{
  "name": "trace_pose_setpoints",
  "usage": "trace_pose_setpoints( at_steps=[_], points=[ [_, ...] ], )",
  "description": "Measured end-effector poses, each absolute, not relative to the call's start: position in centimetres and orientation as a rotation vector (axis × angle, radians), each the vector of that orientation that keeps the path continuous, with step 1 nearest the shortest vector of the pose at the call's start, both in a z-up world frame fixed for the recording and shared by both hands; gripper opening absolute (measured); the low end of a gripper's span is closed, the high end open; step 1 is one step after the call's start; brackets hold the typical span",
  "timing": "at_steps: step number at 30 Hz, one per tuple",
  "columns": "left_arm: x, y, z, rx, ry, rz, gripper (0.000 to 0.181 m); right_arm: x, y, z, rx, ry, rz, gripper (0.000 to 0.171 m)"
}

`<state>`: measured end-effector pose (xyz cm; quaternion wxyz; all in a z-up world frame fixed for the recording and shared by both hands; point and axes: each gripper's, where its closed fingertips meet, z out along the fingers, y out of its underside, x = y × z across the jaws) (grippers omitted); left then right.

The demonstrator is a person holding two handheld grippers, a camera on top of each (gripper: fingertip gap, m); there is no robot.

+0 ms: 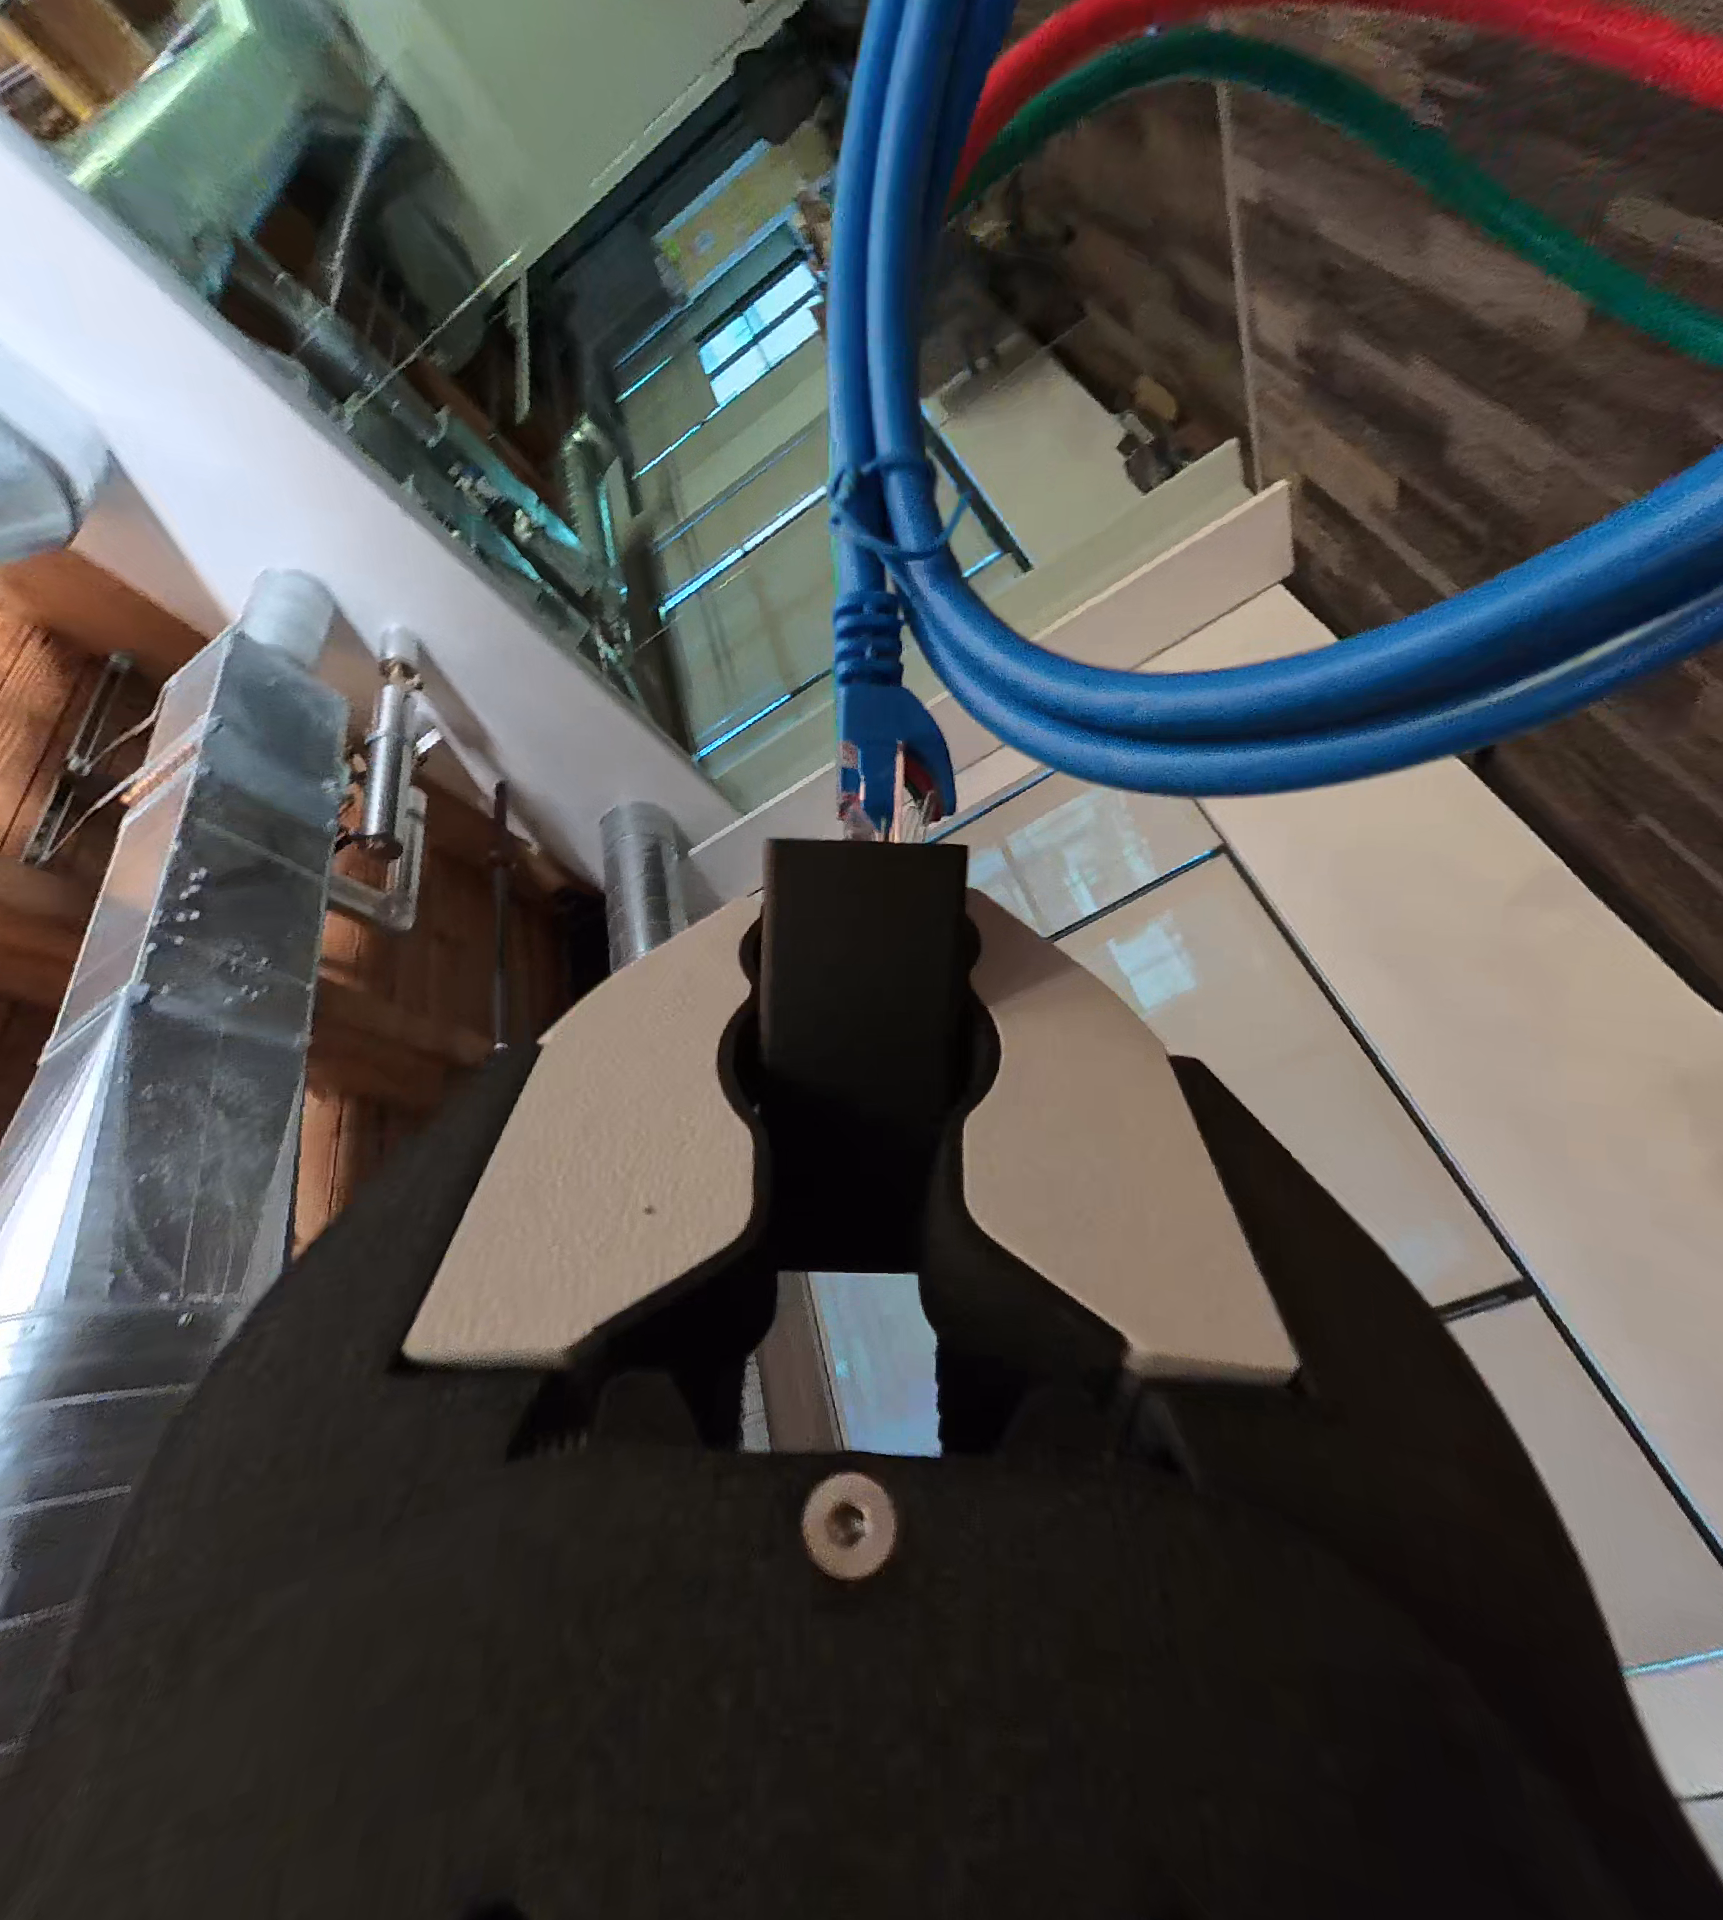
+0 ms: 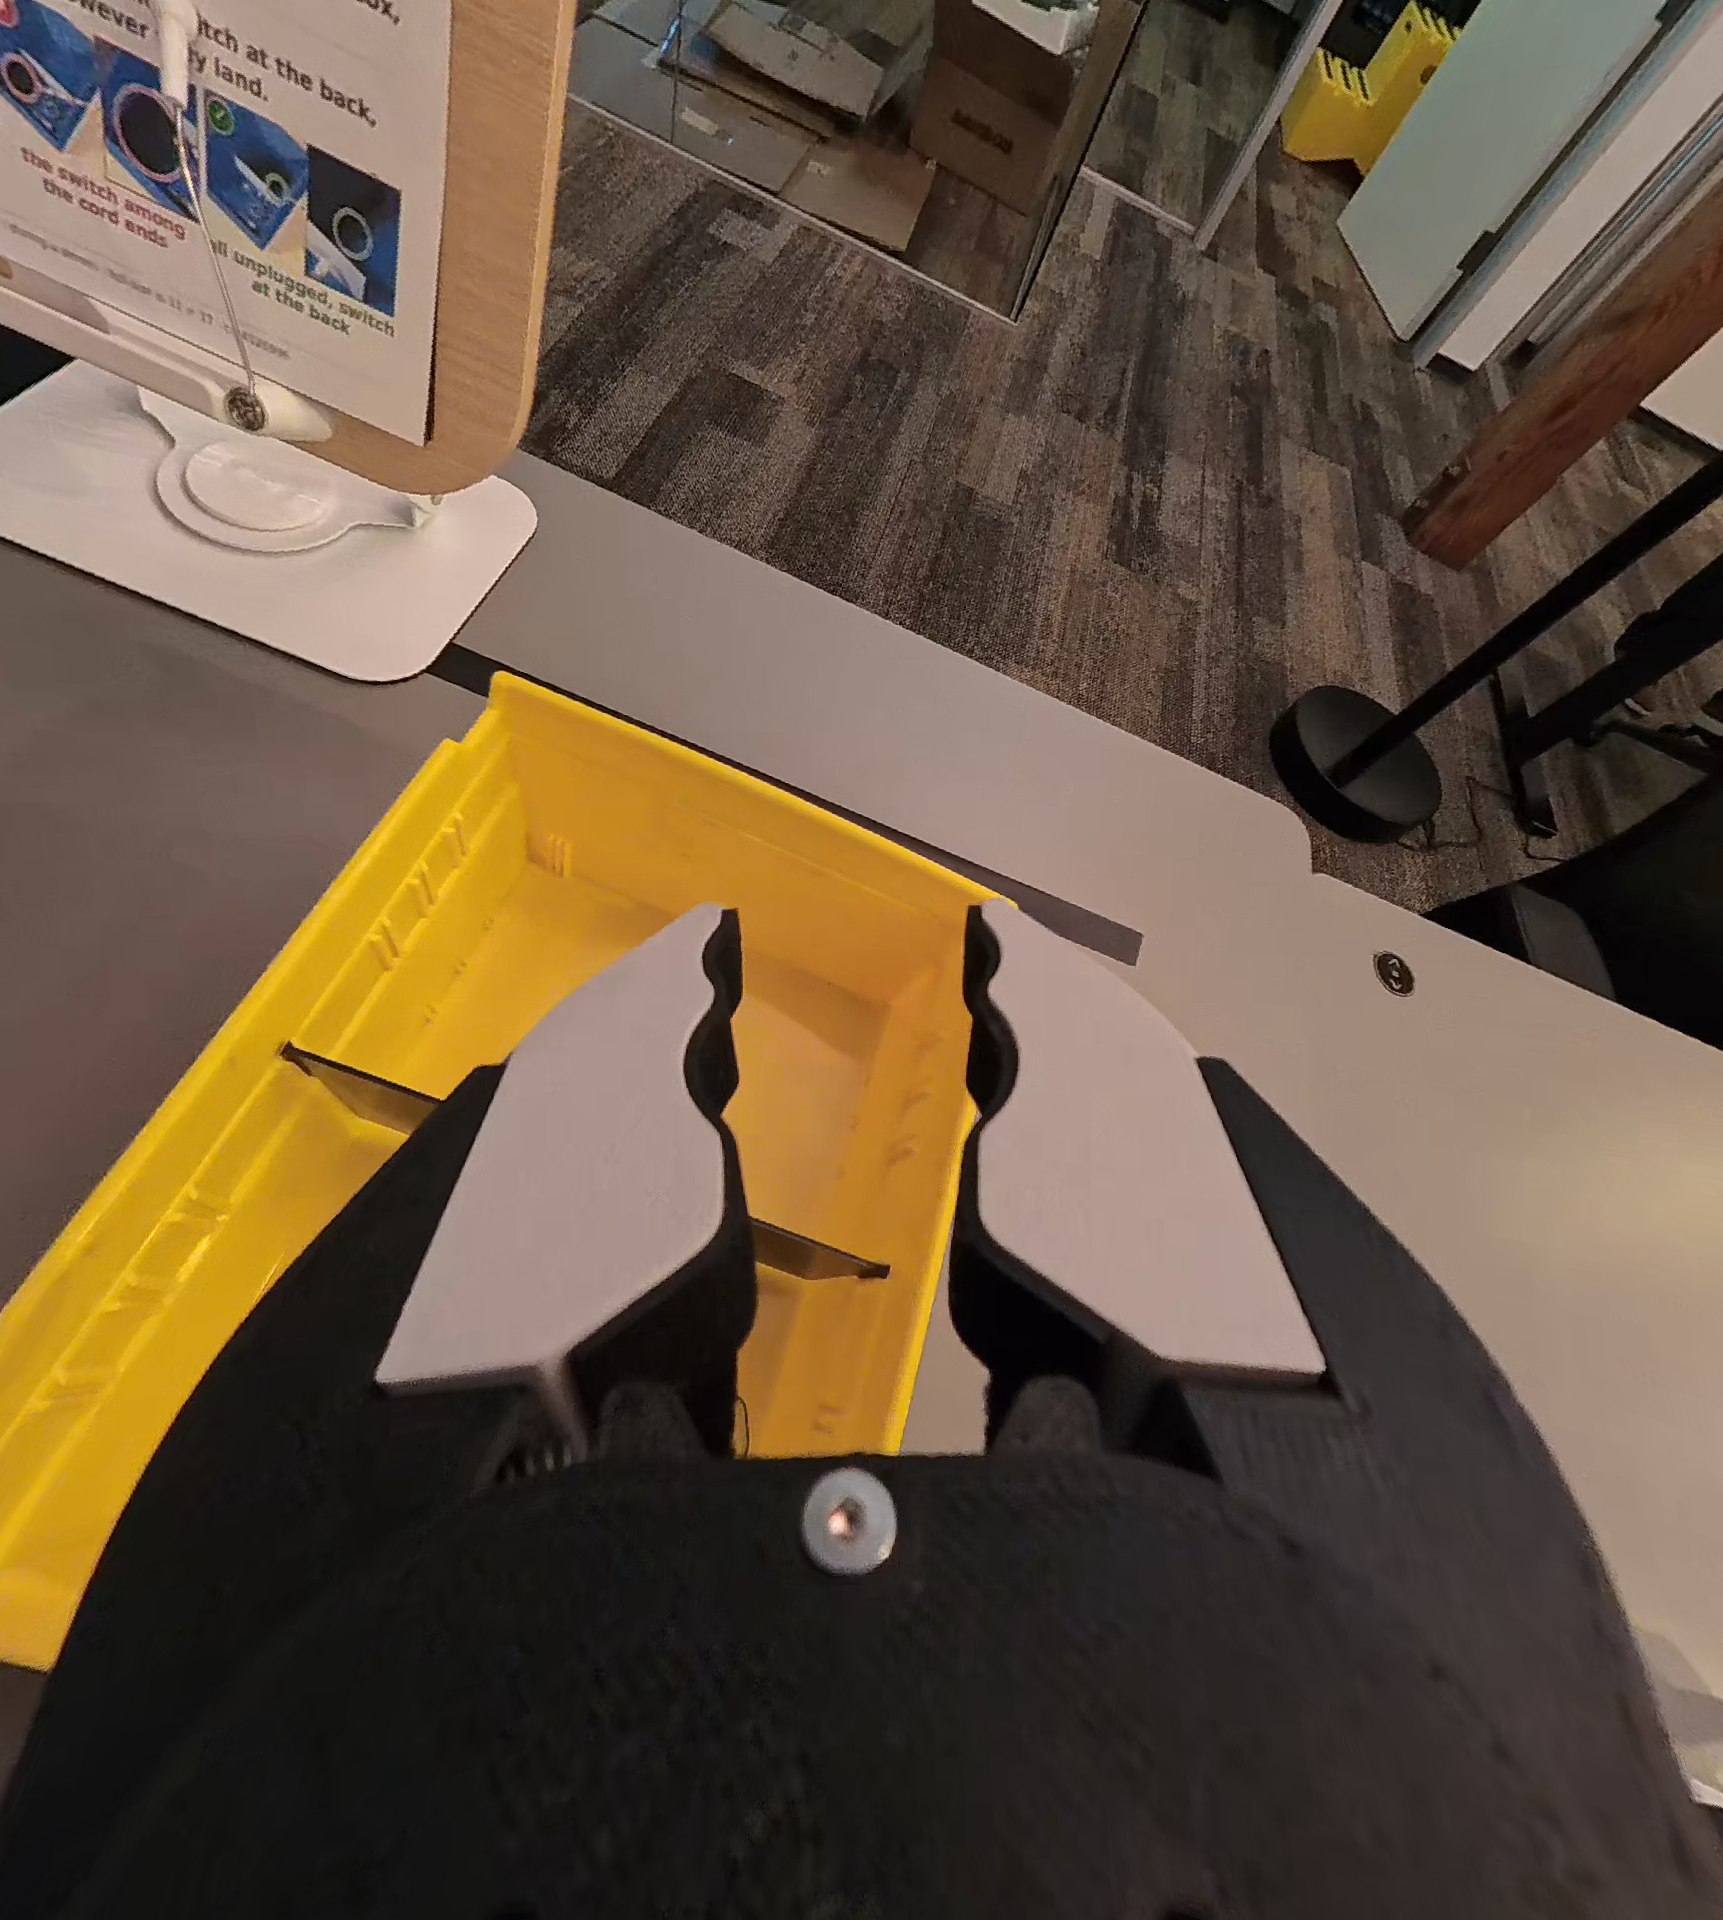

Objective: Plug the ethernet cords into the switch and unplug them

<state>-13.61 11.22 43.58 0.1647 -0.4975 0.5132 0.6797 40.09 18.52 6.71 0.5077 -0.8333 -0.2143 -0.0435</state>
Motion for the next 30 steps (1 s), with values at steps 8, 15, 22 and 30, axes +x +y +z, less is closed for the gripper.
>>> trace_pose_setpoints(
  at_steps=[8,15,22,30],
  points=[
    [-7.2,9.7,41.3,-1.580,1.574,1.607,0.029,36.6,17.5,9.4,-1.856,-0.592,0.044,0.042],
    [-5.3,9.7,28.6,-1.741,1.909,1.413,0.028,27.8,13.0,14.1,-1.515,-0.808,0.454,0.042],
    [-5.4,9.1,17.9,-1.958,2.162,1.288,0.028,17.9,6.3,16.6,-1.192,-1.009,0.881,0.042],
    [-2.0,8.0,12.7,-1.995,2.309,1.039,0.029,10.5,6.3,11.3,-1.188,-1.099,1.062,0.042]
  ],
)
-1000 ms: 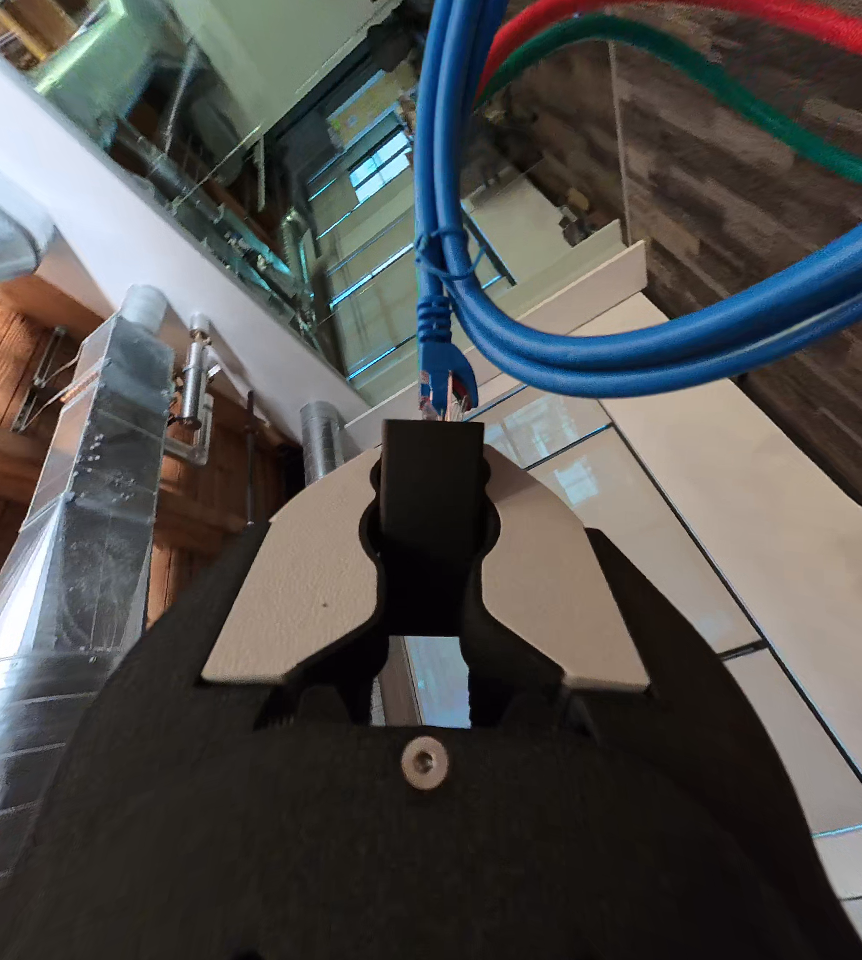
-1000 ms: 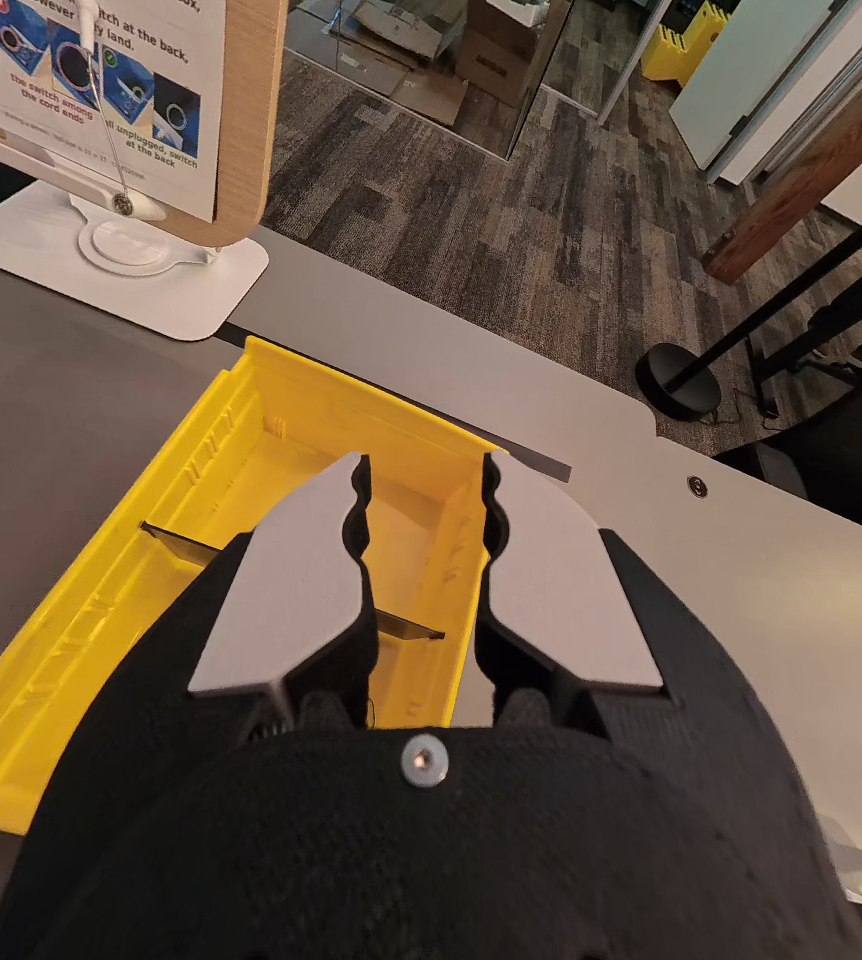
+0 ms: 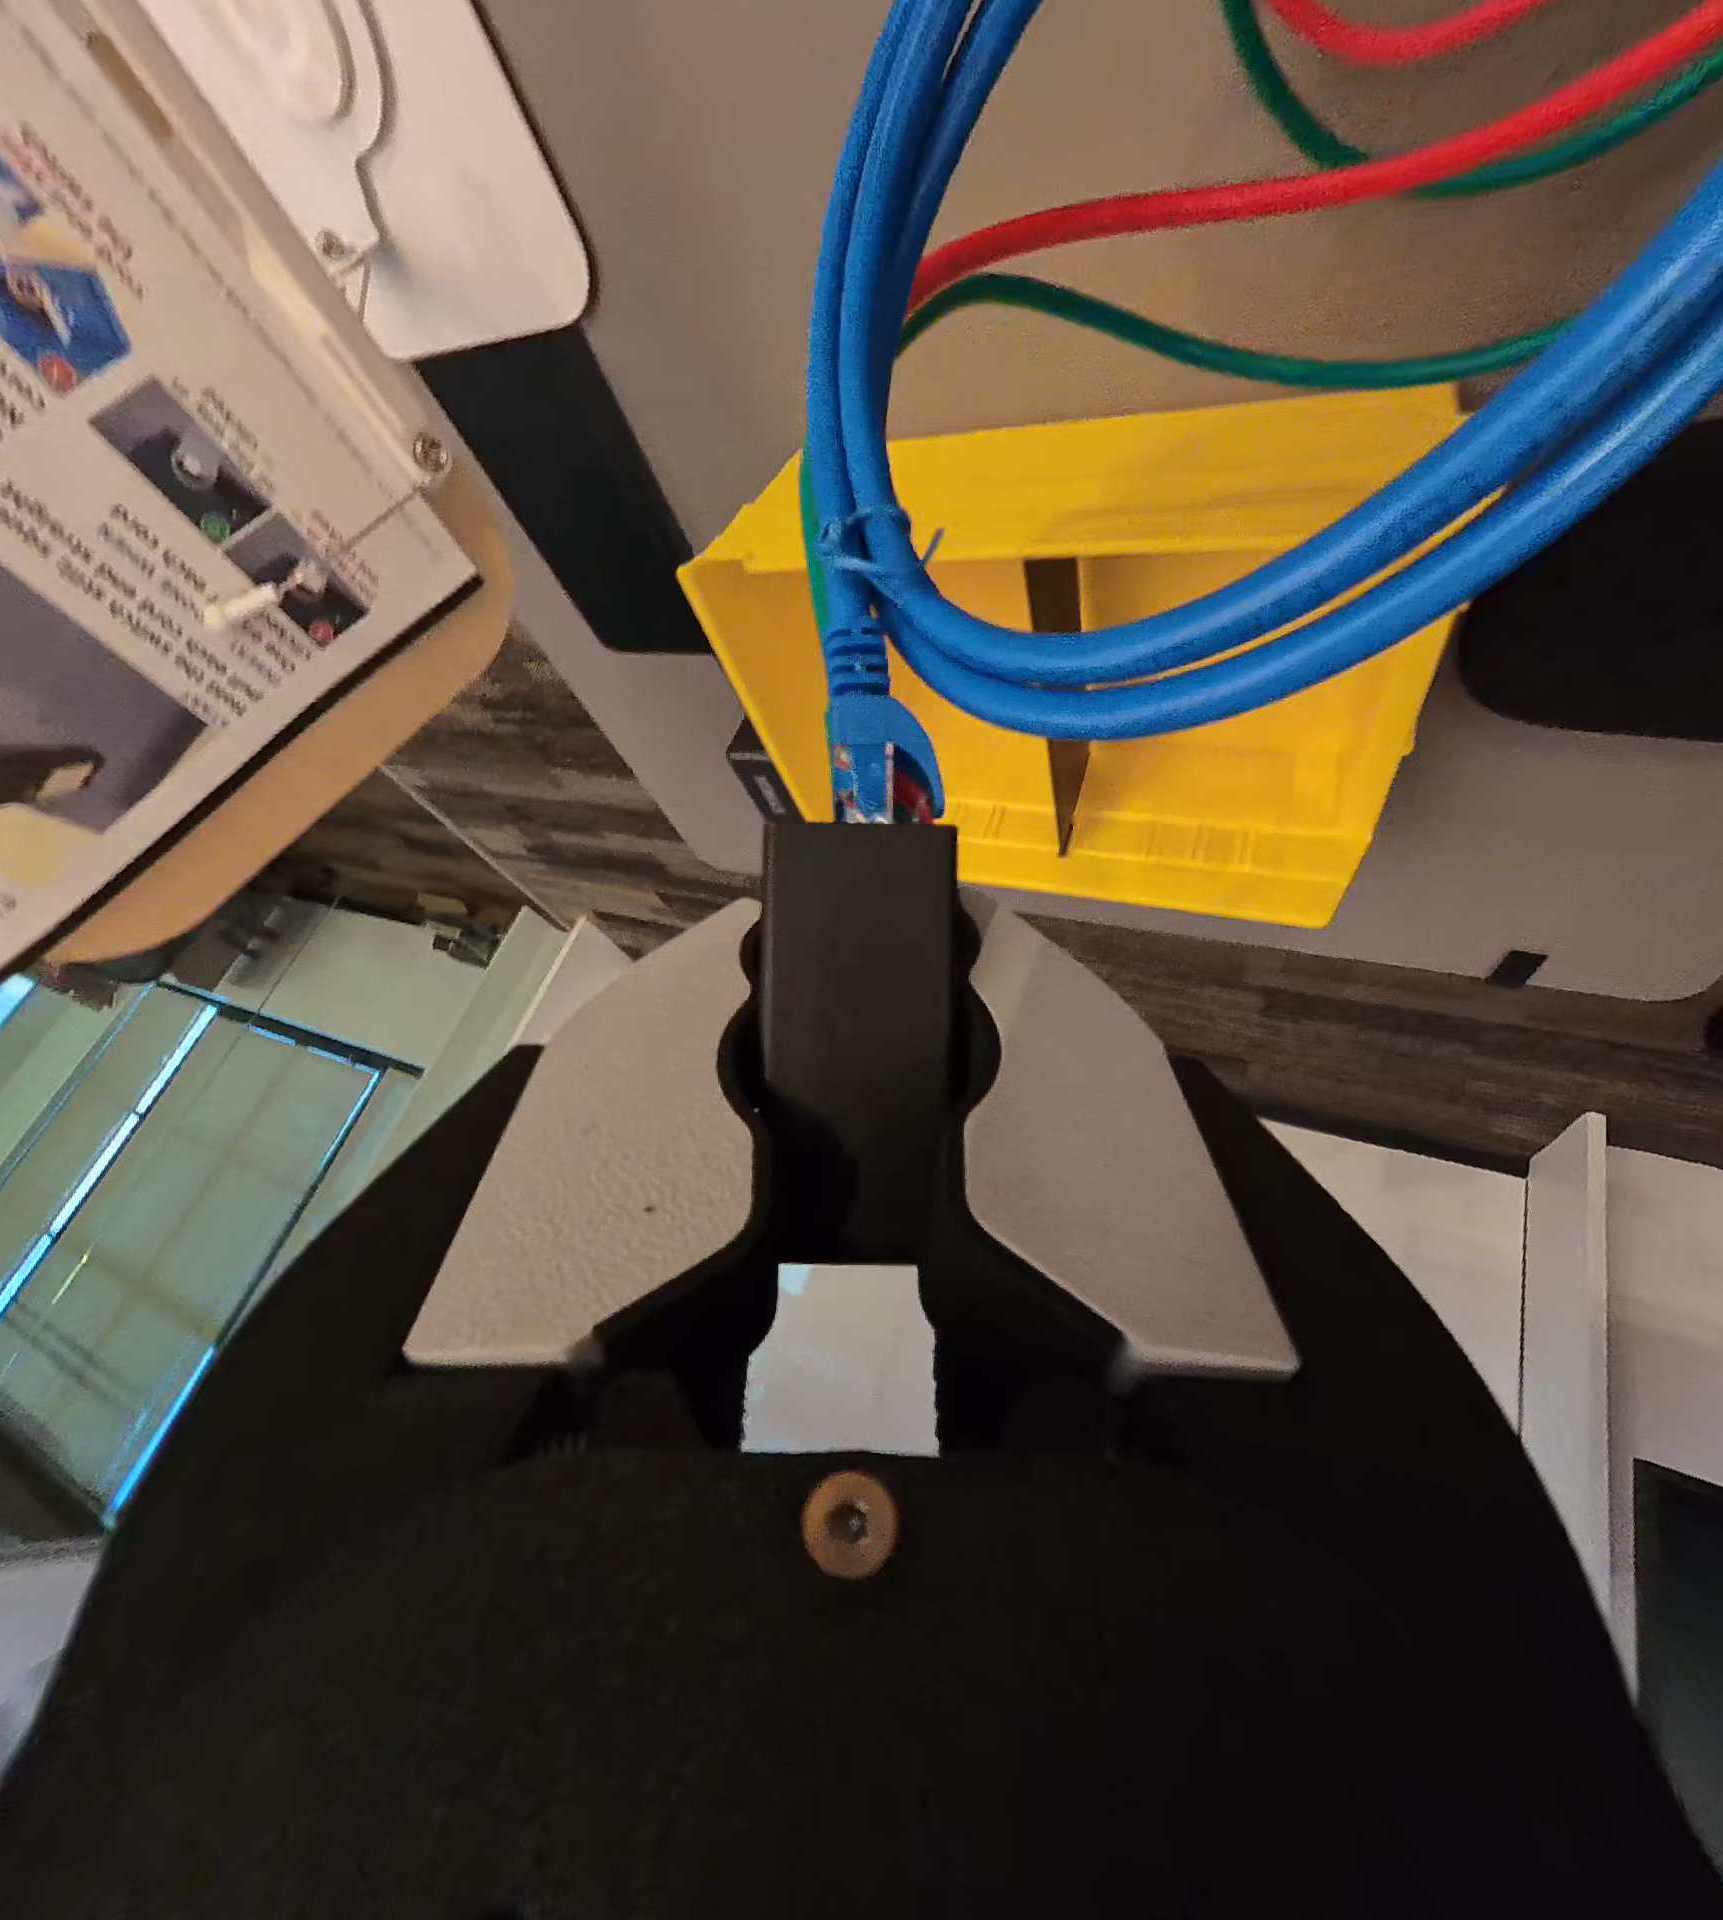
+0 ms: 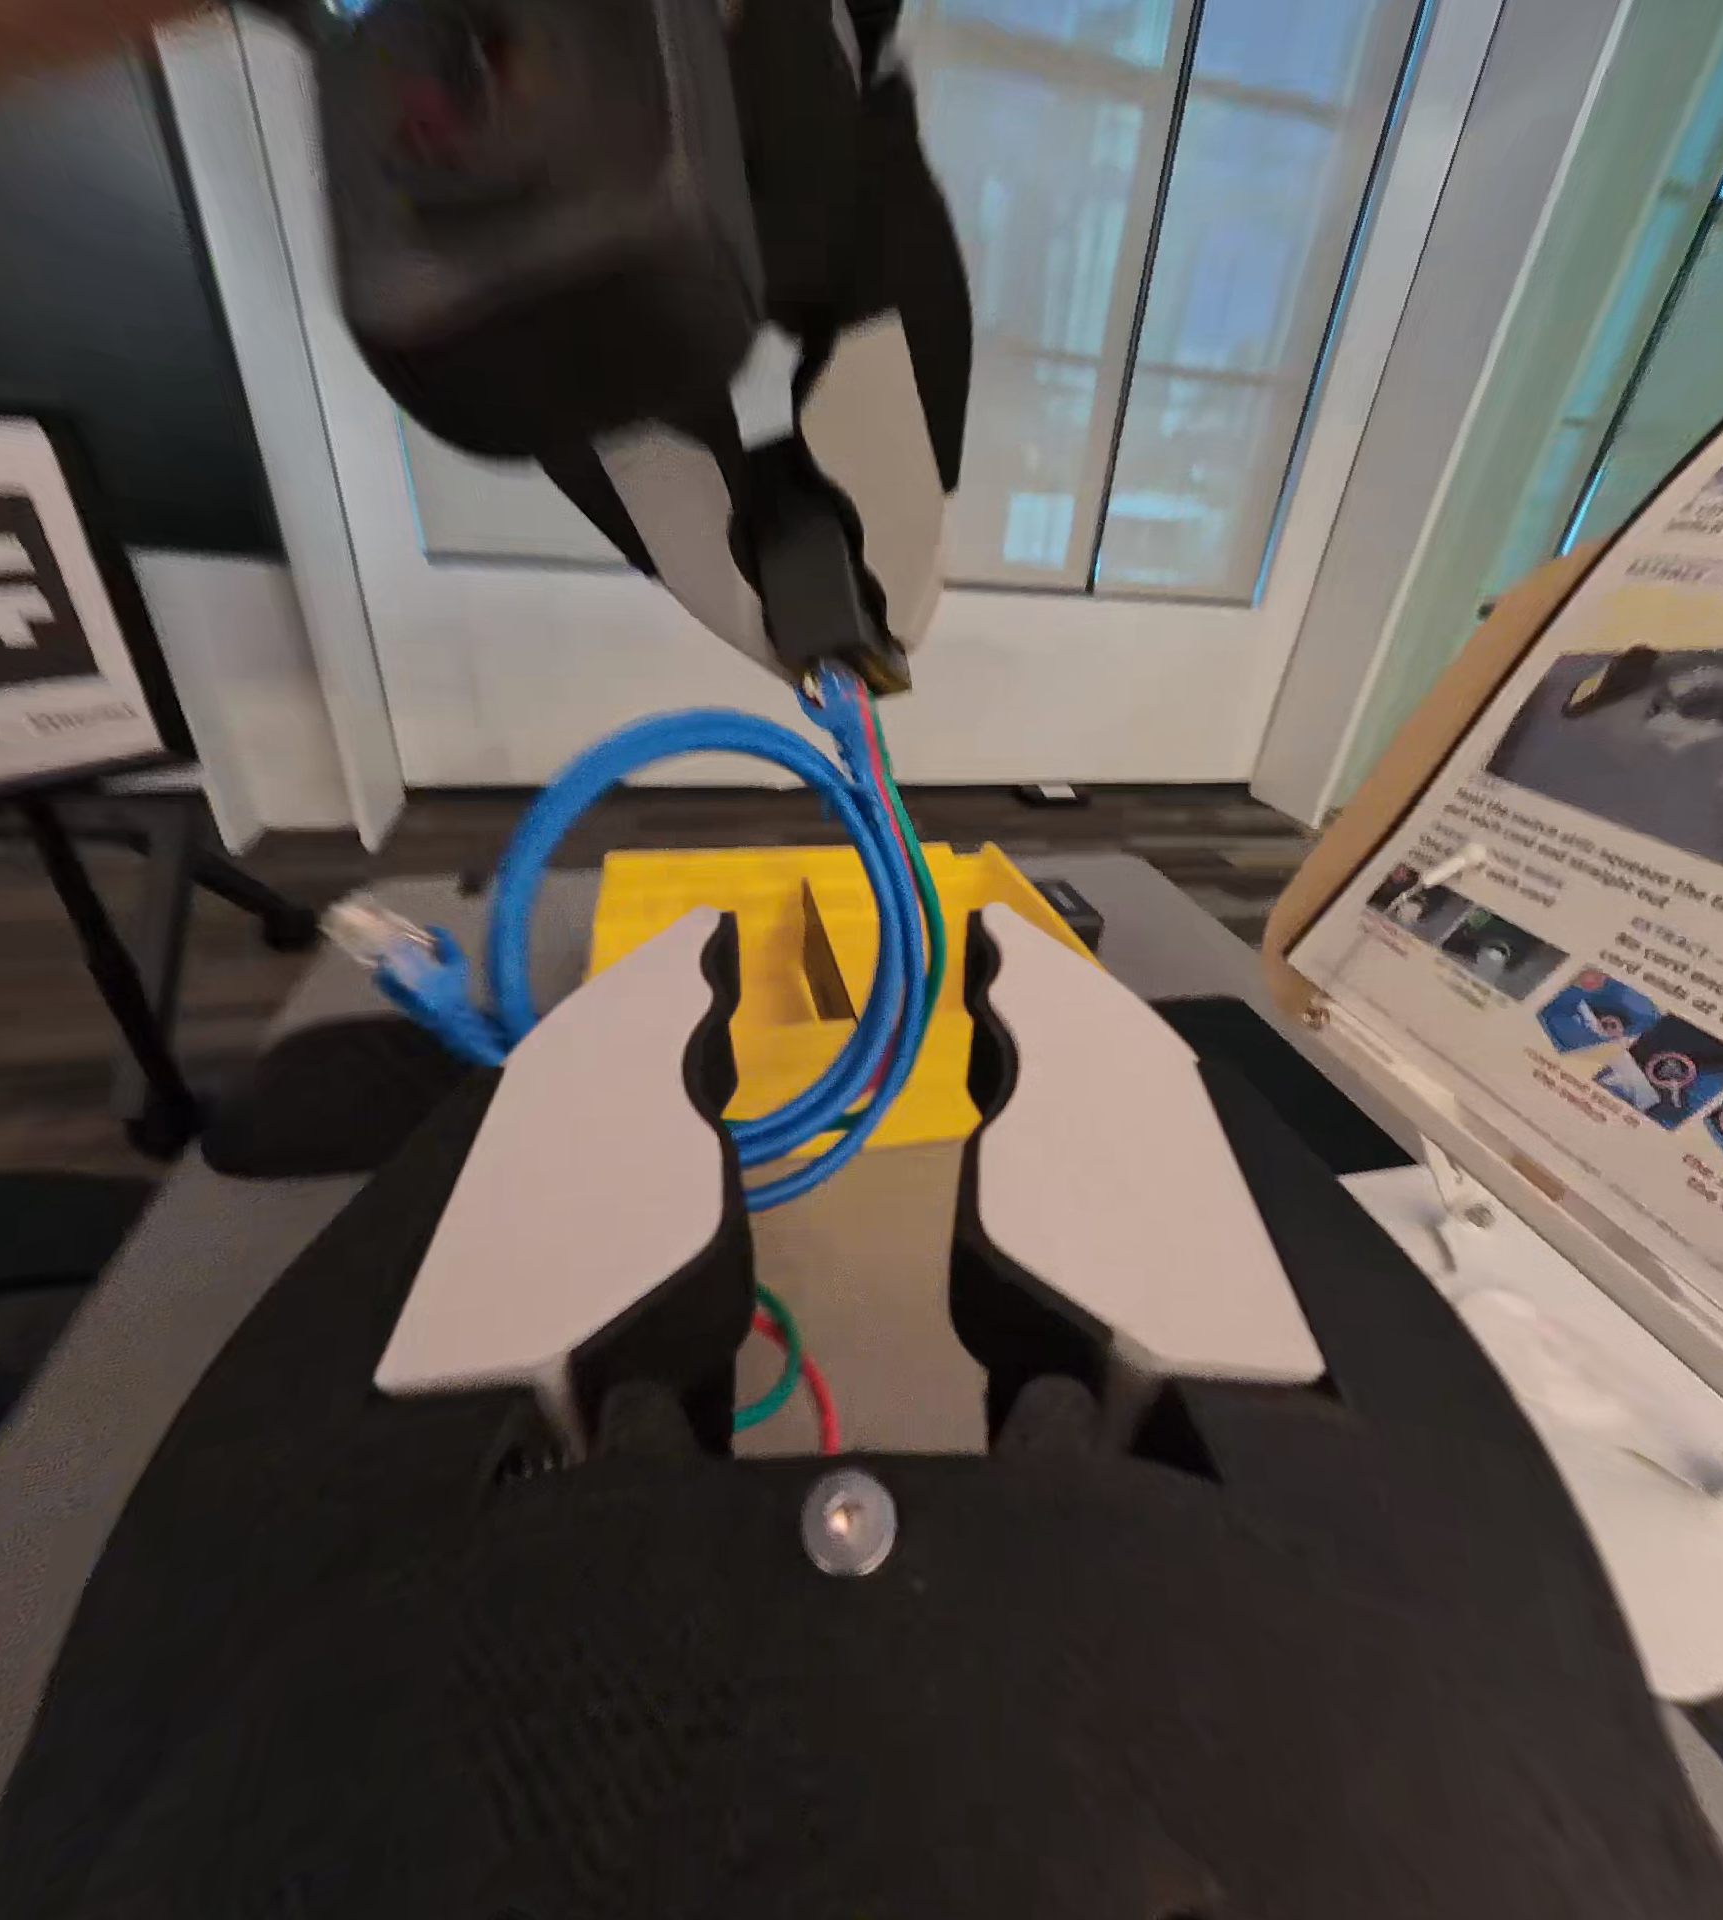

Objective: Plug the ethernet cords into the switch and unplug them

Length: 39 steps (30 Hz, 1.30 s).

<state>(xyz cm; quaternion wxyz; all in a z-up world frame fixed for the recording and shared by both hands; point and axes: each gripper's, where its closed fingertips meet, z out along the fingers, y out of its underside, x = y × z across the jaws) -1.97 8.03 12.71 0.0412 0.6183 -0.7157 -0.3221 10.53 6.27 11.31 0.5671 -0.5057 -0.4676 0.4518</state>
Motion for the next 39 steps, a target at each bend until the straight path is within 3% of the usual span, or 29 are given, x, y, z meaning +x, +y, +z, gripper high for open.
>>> trace_pose_setpoints(
  at_steps=[9,12,17,19,22,27,33,37,39],
  points=[
    [3.6,5.2,10.4,1.789,-2.303,-0.831,0.029,7.0,5.8,7.1,-1.236,-1.198,1.051,0.052],
    [4.5,5.4,10.3,1.756,-2.318,-0.860,0.029,6.7,5.1,6.7,-1.243,-1.222,1.129,0.028],
    [5.2,4.8,9.8,1.862,-2.255,-0.727,0.029,6.3,4.8,6.2,-1.292,-1.245,1.145,0.036],
    [5.7,4.7,9.6,1.904,-2.239,-0.679,0.029,6.3,5.0,5.9,-1.288,-1.254,1.078,0.017],
    [5.9,5.5,9.5,1.952,-2.239,-0.676,0.030,6.6,5.6,5.7,-1.294,-1.241,1.005,0.013],
    [6.8,7.7,10.7,2.172,-2.385,-0.711,0.057,7.1,5.6,5.7,-1.364,-1.199,1.217,0.011],
    [4.8,10.0,12.8,2.740,-2.468,-0.569,0.070,7.3,6.1,4.9,-1.475,-1.146,1.370,0.011],
    [2.0,10.0,13.3,2.879,-2.741,-0.883,0.067,7.4,5.9,5.1,-1.532,-1.080,1.582,0.011],
    [0.8,9.1,12.6,2.665,-2.915,-1.403,0.055,7.8,5.7,5.5,-1.541,-1.049,1.690,0.011]
  ],
)
